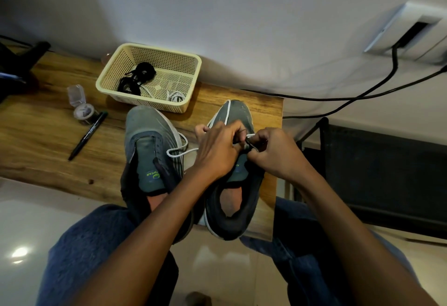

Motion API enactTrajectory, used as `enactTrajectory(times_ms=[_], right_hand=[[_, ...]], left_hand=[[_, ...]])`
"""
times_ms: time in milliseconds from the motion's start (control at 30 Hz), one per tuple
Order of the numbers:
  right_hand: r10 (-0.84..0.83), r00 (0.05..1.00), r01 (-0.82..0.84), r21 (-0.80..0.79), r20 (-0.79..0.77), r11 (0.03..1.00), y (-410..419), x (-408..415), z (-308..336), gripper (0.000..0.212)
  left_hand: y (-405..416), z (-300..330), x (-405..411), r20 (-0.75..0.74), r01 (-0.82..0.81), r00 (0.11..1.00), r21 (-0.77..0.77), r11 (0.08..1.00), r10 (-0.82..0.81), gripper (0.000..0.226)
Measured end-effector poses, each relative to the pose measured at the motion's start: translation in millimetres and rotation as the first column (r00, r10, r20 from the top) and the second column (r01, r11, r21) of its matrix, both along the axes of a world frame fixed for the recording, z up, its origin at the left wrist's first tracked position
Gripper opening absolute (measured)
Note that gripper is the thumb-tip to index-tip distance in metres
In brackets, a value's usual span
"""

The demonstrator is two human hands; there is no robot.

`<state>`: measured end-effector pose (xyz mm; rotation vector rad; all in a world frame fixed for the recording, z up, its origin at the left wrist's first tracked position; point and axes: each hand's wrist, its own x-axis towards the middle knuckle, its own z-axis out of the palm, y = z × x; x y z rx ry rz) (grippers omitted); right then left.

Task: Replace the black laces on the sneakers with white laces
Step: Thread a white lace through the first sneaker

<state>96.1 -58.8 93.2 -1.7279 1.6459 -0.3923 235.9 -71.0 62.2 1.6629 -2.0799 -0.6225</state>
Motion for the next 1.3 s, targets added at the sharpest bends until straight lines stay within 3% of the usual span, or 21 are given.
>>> enactTrajectory(times_ms=[167, 267, 633, 867, 1000, 1133, 1300], right_hand=[[-0.295, 0.945, 0.279, 0.125, 0.139, 0.952, 2, -3, 5, 0.013], [-0.384, 0.909, 0.361, 0.157, 0.158, 0.919, 5, -1, 6, 0.009], [-0.412, 0.907, 0.401, 0.121, 0.086, 0.908, 11, 5, 6, 0.013], [-0.287, 0.958, 0.287, 0.026, 0.002, 0.958, 15, 10, 9, 0.012], [-0.344, 0.935, 0.34, 0.06, 0.089, 0.939, 12, 4, 5, 0.011], [-0.549, 0.787, 0.481, 0.28, 0.28, 0.831, 2, 0, 1, 0.009], [-0.503, 0.834, 0.44, 0.273, 0.229, 0.855, -1, 5, -1, 0.005]], left_hand=[[-1, 2, -3, -0.038, -0.044, 0.998, -0.01, 0.999, 0.044, 0.033], [-8, 3, -1, -0.04, -0.089, 0.995, -0.001, 0.996, 0.089, 0.031], [-6, -3, -2, -0.084, -0.062, 0.994, 0.12, 0.991, 0.072, 0.035], [-6, -19, -1, -0.159, -0.092, 0.981, 0.134, 0.987, 0.113, 0.03], [-5, -6, 0, -0.182, -0.064, 0.979, 0.134, 0.989, 0.088, 0.02], [-9, 4, 1, -0.137, -0.027, 0.989, 0.158, 0.987, 0.05, 0.014], [-10, 0, 3, -0.171, 0.009, 0.985, 0.204, 0.979, 0.027, 0.026]])
